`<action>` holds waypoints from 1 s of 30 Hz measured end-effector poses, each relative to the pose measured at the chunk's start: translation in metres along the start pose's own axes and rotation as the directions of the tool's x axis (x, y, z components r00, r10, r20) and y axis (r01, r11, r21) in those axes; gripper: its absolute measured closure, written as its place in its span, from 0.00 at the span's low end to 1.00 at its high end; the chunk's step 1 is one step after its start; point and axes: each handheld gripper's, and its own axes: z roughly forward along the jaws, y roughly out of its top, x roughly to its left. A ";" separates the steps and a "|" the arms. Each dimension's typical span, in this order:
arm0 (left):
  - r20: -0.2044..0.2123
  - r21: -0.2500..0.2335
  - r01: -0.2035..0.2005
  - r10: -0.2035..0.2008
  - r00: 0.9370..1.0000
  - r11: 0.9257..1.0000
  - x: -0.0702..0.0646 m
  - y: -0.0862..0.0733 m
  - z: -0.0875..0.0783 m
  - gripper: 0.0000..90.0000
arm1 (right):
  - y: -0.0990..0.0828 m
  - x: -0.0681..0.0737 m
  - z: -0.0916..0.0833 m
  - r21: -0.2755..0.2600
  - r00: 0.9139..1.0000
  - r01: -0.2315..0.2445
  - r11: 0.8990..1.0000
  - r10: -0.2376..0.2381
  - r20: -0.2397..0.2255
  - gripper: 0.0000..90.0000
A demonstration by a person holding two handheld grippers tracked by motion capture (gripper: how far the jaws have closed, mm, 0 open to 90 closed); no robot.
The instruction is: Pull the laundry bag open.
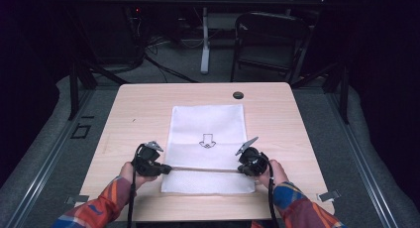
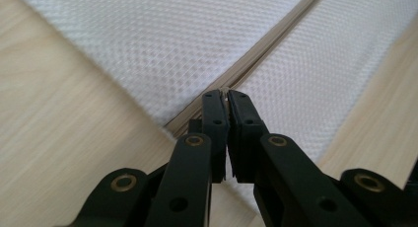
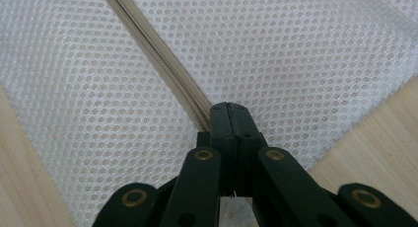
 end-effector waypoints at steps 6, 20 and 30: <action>-0.008 -0.003 0.009 -0.009 1.000 1.000 0.002 -0.003 -0.003 0.97 | 0.001 0.000 -0.001 0.011 1.000 0.010 1.000 -0.010 0.008 1.00; -0.034 0.004 0.022 -0.022 0.999 1.000 0.007 -0.010 -0.009 0.97 | 0.001 0.000 0.000 0.009 1.000 0.013 1.000 -0.013 0.005 1.00; -0.040 0.010 0.040 -0.039 0.998 0.999 0.008 -0.012 -0.011 0.97 | 0.001 0.000 0.000 0.008 1.000 0.012 1.000 -0.013 0.004 1.00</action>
